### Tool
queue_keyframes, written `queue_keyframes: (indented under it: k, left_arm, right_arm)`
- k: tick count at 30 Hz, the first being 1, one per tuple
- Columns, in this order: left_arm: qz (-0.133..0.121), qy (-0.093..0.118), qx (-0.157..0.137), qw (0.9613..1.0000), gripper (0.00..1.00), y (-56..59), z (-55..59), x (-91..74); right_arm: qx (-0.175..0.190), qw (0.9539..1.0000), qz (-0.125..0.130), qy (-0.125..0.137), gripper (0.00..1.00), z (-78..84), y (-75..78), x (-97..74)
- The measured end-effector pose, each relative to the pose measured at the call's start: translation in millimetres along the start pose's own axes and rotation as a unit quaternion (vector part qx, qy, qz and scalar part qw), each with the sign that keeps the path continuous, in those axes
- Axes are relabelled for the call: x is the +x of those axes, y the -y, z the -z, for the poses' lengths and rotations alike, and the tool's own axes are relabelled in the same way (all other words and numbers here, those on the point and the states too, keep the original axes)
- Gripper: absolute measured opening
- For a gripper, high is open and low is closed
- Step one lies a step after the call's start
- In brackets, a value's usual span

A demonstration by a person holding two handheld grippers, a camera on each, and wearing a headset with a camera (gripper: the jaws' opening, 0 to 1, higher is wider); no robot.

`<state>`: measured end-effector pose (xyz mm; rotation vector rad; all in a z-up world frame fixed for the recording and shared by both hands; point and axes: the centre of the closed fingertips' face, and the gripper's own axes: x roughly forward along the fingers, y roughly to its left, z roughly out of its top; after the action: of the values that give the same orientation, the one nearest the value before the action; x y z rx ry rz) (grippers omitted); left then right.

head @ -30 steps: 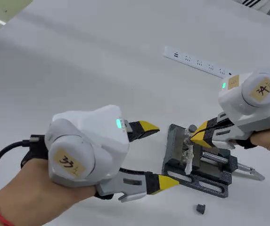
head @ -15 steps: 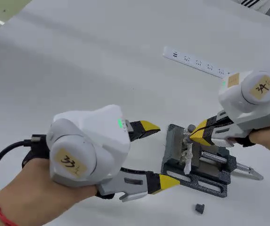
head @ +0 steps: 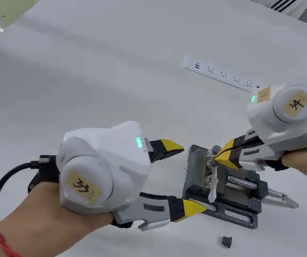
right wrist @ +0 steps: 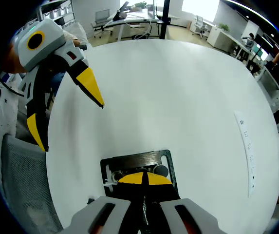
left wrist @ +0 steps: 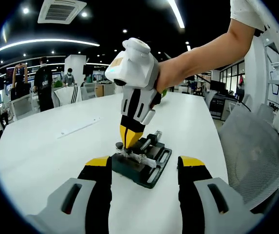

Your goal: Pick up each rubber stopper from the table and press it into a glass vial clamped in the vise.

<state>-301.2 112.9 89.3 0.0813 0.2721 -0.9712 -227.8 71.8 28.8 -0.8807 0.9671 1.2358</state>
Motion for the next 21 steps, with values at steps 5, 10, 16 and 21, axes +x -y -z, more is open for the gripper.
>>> queue_keyframes:
  k: [5,10,16,21]
  left_arm:
    - [0.000,0.000,0.000,1.0000,0.53,-0.9,0.1,0.1]
    - [0.000,0.000,0.000,1.0000,0.53,-1.7,0.7,0.6]
    - [-0.001,0.000,0.000,1.0000,0.53,-2.3,1.0,0.8]
    - [0.000,-0.002,0.000,1.0000,0.53,-3.0,3.3,2.2]
  right_arm:
    - [0.000,1.0000,0.000,0.001,0.00,-0.1,0.8,0.0]
    - [0.002,1.0000,-0.001,0.001,0.00,-0.1,1.8,0.3]
    - [0.003,1.0000,-0.002,0.001,0.00,-0.6,3.3,0.6]
    - [0.003,1.0000,-0.002,0.002,0.00,-0.3,2.7,0.5]
